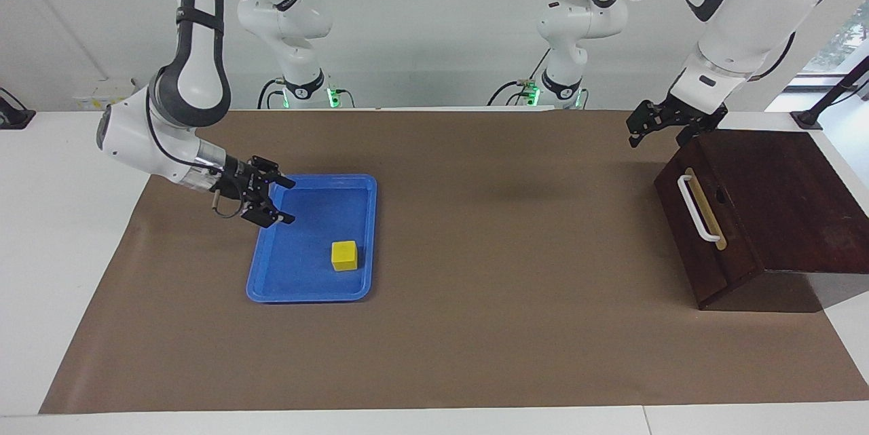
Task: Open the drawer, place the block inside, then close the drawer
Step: 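Reach the open right gripper over the yellow block in the tray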
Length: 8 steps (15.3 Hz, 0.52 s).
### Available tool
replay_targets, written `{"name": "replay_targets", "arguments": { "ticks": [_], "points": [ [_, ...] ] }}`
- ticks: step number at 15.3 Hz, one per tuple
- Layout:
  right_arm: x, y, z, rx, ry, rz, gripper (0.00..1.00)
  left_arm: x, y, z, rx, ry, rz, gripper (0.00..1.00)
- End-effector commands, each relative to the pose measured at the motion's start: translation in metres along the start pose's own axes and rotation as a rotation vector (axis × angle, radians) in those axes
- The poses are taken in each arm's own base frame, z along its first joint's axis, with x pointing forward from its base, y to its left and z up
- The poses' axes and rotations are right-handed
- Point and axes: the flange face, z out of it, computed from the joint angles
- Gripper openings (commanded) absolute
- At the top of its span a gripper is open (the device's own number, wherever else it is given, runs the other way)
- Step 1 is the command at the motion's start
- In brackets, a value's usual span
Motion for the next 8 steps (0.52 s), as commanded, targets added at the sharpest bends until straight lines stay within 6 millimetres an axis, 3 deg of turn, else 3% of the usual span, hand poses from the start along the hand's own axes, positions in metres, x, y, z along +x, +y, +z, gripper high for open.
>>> {"name": "replay_targets", "arguments": {
  "ticks": [1, 4, 8],
  "points": [
    [0.009, -0.025, 0.032, 0.023, -0.017, 0.037, 1.00, -0.007, -0.002, -0.002, 0.018, -0.001, 0.000, 1.00],
    [0.014, -0.044, 0.056, 0.035, -0.034, 0.043, 1.00, -0.007, -0.002, -0.002, 0.018, -0.001, 0.000, 1.00],
    [0.021, -0.051, 0.066, 0.070, -0.037, 0.060, 1.00, -0.007, -0.002, -0.002, 0.018, -0.001, 0.000, 1.00]
  ]
}}
